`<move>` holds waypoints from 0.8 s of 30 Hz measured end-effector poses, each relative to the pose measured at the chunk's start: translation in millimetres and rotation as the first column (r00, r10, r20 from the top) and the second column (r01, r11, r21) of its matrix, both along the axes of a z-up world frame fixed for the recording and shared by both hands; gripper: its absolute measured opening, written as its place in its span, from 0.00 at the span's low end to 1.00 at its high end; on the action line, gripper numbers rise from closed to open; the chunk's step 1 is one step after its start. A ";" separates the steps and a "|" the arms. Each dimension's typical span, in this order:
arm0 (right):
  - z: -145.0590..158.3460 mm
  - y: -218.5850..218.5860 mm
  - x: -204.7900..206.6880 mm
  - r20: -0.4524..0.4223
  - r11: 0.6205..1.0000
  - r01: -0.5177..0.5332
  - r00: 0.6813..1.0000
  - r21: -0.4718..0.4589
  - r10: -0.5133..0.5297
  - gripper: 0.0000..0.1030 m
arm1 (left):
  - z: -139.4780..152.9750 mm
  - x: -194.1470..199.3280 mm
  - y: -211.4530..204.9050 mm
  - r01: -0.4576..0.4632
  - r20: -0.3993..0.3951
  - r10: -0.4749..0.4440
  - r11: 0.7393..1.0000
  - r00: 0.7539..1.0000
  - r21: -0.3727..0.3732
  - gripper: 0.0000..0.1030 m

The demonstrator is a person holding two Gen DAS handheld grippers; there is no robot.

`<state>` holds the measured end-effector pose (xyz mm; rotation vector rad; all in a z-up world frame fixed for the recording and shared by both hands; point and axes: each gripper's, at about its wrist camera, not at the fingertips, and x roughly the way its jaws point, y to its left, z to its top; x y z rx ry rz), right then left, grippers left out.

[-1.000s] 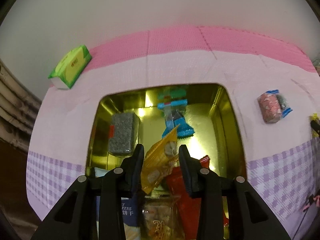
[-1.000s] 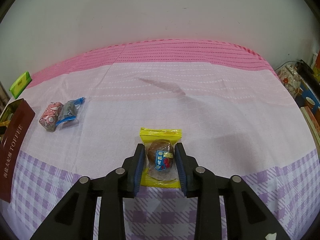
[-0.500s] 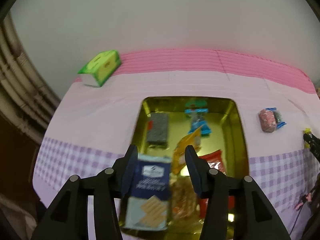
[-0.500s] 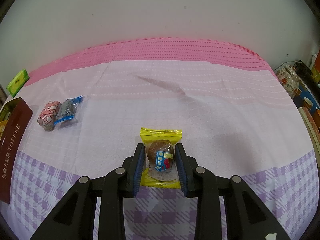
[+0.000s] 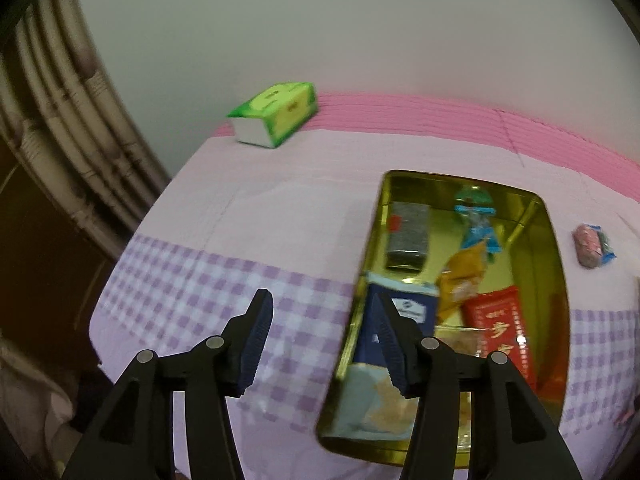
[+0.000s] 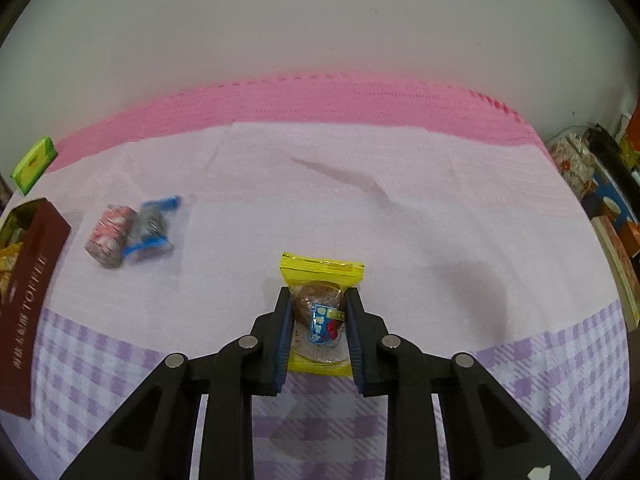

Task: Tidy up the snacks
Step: 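Withdraw the open left gripper from the tin, then carry the yellow candy packet over the tin and open the right gripper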

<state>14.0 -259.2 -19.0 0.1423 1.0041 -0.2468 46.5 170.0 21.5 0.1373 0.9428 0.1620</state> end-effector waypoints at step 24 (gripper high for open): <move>76.2 203.0 45.3 0.138 0.911 -0.405 0.909 0.078 0.393 0.22 | -4.2 0.1 36.2 -0.076 -0.007 0.075 0.996 0.997 -0.040 0.55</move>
